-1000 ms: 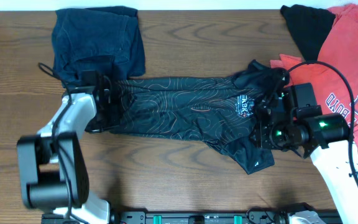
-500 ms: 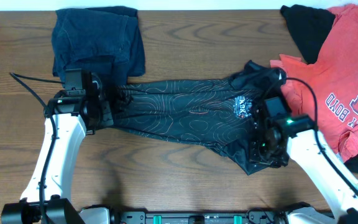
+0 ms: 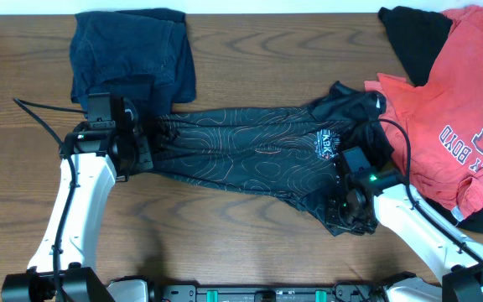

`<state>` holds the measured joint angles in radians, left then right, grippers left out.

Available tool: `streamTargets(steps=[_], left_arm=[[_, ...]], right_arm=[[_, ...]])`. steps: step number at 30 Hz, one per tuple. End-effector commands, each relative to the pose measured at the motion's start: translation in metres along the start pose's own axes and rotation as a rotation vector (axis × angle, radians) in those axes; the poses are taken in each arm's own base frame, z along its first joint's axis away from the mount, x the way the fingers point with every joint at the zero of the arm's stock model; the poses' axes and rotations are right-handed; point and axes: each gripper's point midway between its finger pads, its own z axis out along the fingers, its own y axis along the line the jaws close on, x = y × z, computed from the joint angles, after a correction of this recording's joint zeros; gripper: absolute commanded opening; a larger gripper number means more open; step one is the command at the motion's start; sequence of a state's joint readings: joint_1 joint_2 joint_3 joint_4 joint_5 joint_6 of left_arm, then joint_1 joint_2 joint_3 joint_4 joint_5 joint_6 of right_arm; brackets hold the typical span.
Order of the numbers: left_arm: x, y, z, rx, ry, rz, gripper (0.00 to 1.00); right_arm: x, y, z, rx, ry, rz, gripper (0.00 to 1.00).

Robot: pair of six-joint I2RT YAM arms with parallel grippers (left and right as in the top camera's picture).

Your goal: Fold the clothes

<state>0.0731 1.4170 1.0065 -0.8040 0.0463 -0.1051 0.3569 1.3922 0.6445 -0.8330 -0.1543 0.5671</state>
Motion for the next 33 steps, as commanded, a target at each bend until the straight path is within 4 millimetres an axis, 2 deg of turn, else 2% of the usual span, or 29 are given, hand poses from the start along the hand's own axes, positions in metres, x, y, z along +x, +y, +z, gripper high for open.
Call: streamTargets(steps=[1, 3, 6, 15, 16, 17, 18, 24, 27, 33], left_arm=[[-0.001, 0.002, -0.002, -0.004, -0.007, -0.010, 0.06], [-0.001, 0.002, -0.002, -0.004, -0.007, -0.010, 0.06], [-0.001, 0.002, -0.002, -0.004, -0.007, -0.010, 0.06], [-0.001, 0.002, -0.002, -0.003, -0.007, -0.010, 0.06], [-0.001, 0.002, -0.002, -0.003, -0.007, -0.010, 0.06], [-0.001, 0.001, -0.002, -0.001, -0.007, -0.010, 0.06], [-0.001, 0.001, -0.002, -0.001, -0.007, -0.010, 0.06], [0.001, 0.002, -0.002, -0.002, 0.000, -0.030, 0.06], [-0.003, 0.001, -0.011, 0.001, -0.016, -0.034, 0.06], [-0.007, 0.001, -0.052, 0.014, -0.083, -0.037, 0.06]], right_arm=[[0.004, 0.004, 0.004, -0.006, 0.003, -0.002, 0.31], [0.004, 0.005, 0.006, -0.008, 0.000, -0.010, 0.30], [0.006, 0.005, 0.008, -0.004, -0.001, -0.021, 0.23], [0.008, 0.000, 0.013, 0.018, -0.005, 0.024, 0.22], [0.008, -0.001, 0.013, 0.020, -0.006, 0.024, 0.21], [0.008, -0.001, 0.013, 0.020, -0.005, 0.024, 0.16], [0.008, -0.001, 0.013, 0.022, -0.004, 0.027, 0.02], [0.005, -0.005, 0.009, 0.049, -0.016, 0.034, 0.01], [-0.003, -0.008, -0.013, 0.075, -0.036, 0.031, 0.01], [-0.015, -0.009, -0.088, 0.059, -0.086, -0.038, 0.01]])
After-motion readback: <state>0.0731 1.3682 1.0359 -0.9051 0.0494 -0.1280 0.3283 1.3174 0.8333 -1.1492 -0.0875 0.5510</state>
